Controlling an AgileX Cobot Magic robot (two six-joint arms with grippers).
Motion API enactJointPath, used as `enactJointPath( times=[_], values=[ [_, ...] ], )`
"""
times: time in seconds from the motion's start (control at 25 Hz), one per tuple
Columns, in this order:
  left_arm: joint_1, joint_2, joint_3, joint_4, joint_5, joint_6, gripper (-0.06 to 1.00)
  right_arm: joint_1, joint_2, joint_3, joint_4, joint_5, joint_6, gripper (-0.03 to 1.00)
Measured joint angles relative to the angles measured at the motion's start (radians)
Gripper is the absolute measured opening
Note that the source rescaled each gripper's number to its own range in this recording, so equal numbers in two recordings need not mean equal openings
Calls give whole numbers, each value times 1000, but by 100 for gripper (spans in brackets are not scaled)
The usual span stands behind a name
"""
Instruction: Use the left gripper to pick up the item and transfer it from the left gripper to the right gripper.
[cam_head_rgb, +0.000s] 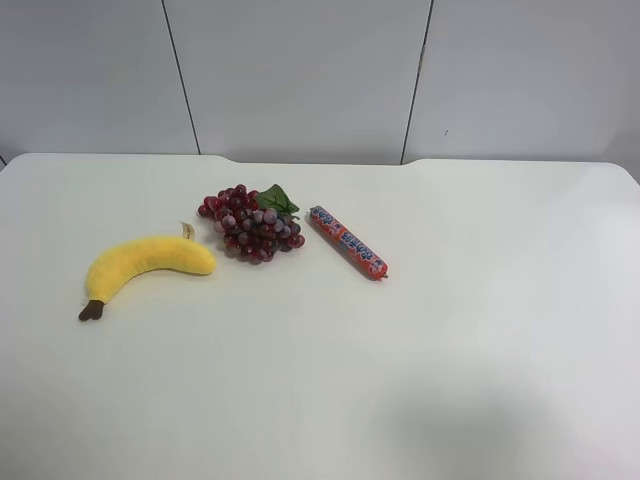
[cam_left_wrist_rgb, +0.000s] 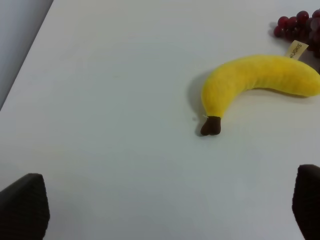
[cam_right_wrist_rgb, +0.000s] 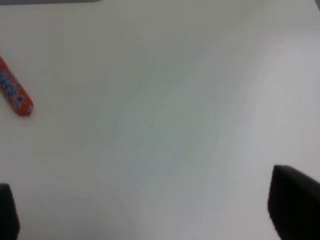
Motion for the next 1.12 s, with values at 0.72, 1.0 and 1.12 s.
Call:
enactJointPath(
  times=[0.72, 1.0, 1.12],
  values=[
    [0, 0, 0, 0, 0, 0, 100, 0, 0, 0, 0, 0, 0, 100],
    [0, 201, -65, -24, -13, 144, 100, 0, 0, 0, 0, 0, 0, 100],
    [-30, 378, -124, -51, -52, 272, 100, 0, 0, 0, 0, 0, 0, 100]
  ],
)
